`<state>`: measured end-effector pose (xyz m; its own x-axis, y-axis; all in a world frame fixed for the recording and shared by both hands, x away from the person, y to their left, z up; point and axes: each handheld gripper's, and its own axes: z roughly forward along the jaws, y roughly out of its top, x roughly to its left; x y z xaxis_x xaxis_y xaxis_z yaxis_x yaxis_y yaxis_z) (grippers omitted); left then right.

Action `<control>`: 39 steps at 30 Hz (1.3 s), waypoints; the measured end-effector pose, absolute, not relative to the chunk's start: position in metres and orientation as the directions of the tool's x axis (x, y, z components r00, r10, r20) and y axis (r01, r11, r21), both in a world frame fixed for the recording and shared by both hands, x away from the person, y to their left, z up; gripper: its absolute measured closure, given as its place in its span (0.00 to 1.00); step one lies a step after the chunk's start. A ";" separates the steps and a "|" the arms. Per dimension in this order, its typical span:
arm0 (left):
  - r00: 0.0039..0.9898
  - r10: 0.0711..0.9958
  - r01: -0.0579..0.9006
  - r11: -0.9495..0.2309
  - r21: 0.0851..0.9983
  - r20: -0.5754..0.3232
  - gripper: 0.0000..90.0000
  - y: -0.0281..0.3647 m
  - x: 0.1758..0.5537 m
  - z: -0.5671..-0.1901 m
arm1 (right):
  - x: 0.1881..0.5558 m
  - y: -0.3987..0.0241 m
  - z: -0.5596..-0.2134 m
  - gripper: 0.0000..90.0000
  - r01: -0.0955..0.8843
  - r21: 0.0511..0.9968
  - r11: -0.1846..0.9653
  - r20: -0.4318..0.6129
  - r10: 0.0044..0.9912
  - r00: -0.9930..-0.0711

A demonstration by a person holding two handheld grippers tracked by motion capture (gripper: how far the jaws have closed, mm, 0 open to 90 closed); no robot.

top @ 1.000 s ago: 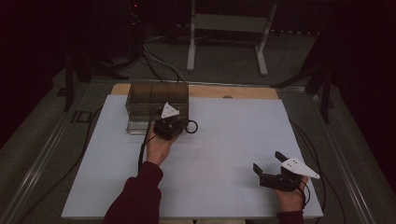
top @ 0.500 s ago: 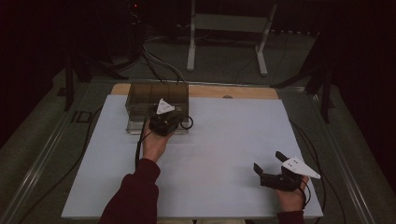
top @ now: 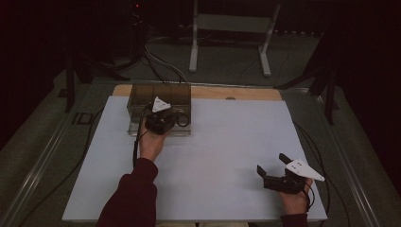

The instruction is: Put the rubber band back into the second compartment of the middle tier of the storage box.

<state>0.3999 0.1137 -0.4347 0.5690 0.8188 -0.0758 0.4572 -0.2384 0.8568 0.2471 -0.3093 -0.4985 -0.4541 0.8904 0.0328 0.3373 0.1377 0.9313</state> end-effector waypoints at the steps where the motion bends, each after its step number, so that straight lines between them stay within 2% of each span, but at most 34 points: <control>1: 0.567 0.820 0.457 -0.236 0.858 -0.076 0.99 0.115 0.400 -0.434 | 0.247 -0.309 -0.498 0.01 0.338 0.931 0.137 0.034 0.891 -0.454; 39: 0.476 0.878 0.492 -0.210 0.845 -0.059 0.99 0.145 0.413 -0.434 | 0.247 -0.310 -0.499 0.01 0.339 0.931 0.138 0.033 0.891 -0.454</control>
